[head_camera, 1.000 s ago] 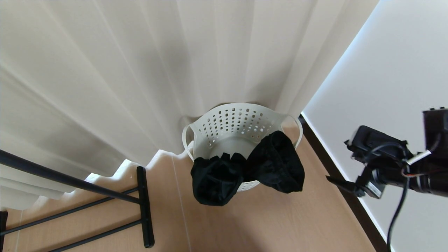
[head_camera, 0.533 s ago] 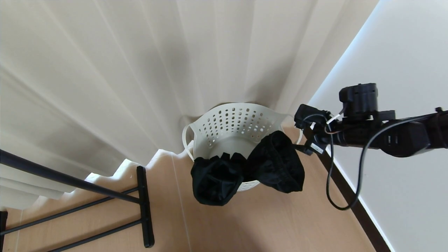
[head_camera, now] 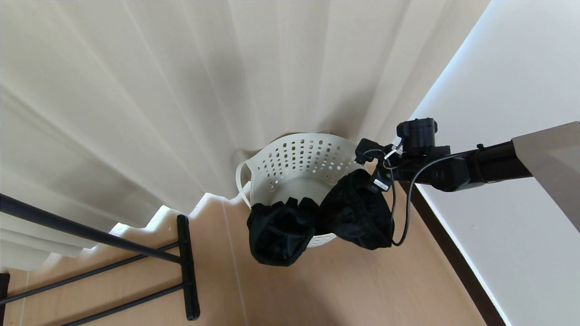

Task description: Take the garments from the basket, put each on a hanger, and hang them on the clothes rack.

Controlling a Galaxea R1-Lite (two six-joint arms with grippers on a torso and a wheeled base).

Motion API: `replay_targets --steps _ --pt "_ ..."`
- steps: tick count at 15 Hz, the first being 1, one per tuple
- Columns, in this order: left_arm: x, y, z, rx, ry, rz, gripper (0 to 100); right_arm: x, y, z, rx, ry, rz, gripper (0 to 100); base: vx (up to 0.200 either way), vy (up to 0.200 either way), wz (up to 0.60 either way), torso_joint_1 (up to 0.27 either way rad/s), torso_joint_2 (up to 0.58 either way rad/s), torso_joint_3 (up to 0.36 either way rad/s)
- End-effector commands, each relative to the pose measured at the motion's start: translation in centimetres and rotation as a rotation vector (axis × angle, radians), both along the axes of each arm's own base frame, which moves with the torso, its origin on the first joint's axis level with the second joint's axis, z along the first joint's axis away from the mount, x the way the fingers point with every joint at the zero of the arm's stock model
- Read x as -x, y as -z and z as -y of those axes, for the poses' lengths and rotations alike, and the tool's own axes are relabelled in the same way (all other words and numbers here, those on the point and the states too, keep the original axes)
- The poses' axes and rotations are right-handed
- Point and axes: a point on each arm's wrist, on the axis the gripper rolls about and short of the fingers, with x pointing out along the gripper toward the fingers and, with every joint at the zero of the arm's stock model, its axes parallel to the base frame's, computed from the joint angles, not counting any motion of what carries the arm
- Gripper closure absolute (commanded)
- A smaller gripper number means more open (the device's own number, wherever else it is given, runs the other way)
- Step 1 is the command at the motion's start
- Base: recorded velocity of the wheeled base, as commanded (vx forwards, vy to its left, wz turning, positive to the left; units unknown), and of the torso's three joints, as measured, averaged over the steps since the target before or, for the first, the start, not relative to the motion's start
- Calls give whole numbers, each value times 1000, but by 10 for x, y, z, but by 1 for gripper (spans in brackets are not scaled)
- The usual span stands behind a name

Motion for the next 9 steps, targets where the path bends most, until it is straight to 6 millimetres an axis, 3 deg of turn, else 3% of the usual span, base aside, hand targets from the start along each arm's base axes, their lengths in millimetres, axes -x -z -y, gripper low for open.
replay_targets --steps 1,4,5,8,9 --pt "0 0 0 1 0 1 0 -11 15 -2 4 2 -15 0 0 0 0 0 0 0" --pt "0 0 0 1 0 1 0 -16 12 -3 -8 5 6 0 0 0 0 0 0 0" --pt "0 0 0 1 -2 1 0 -18 12 -4 -12 8 8 100 0 0 0 0 0 0" --pt "0 0 0 1 0 1 0 -12 4 -5 -72 34 1 100 0 0 0 0 0 0" --pt "0 0 0 1 -2 1 0 -1 -7 -5 -104 45 -4 100 0 0 0 0 0 0"
